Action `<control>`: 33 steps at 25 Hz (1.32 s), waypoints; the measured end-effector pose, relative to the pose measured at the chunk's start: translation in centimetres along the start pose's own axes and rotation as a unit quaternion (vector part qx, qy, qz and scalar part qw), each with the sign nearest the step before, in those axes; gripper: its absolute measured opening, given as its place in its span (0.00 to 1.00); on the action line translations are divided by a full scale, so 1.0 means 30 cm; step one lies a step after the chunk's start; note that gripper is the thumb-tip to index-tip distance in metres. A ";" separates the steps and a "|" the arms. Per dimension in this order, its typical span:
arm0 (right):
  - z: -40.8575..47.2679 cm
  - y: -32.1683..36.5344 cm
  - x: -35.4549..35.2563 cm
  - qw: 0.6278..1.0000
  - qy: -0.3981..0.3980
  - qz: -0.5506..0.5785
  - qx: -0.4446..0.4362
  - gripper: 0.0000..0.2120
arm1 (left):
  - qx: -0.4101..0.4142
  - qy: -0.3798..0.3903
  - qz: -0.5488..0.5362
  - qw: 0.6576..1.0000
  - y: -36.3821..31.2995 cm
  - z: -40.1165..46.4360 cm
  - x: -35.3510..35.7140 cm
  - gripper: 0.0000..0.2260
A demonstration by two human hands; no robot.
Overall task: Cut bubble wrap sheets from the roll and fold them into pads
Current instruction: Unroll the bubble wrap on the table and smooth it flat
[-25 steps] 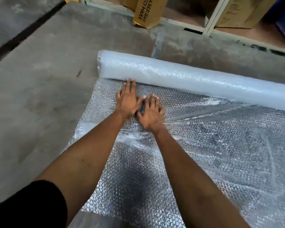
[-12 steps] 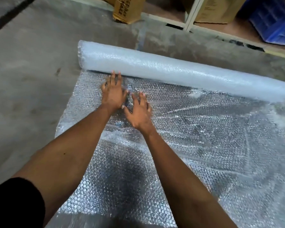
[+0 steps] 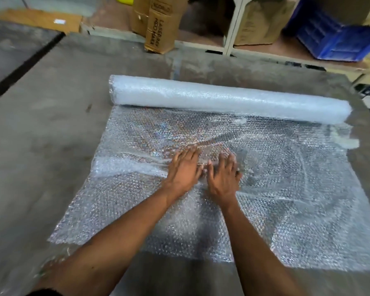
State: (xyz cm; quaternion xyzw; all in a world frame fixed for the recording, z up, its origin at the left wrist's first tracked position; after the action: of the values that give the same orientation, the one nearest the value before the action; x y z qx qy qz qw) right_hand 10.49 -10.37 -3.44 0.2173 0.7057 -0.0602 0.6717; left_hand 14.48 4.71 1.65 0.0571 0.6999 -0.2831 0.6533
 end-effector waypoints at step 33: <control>-0.226 -0.199 0.000 0.975 0.091 -0.012 -0.203 0.36 | -0.206 0.073 -0.010 0.976 -0.121 -0.578 0.196 0.58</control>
State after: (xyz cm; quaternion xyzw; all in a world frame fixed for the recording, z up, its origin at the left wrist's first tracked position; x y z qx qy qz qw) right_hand 1.92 -13.17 -4.08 0.0726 0.7637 0.0960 0.6342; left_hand -3.28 8.13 -2.98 -0.0652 0.7893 -0.1344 0.5955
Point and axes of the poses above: each hand's wrist, its own z-axis towards the middle knuckle, its own x-axis out of the palm, y = z × x, the point moved 8 cm from there along z, towards the middle knuckle, and after that the axes turned 2 degrees about -z, right-handed, at the moved point
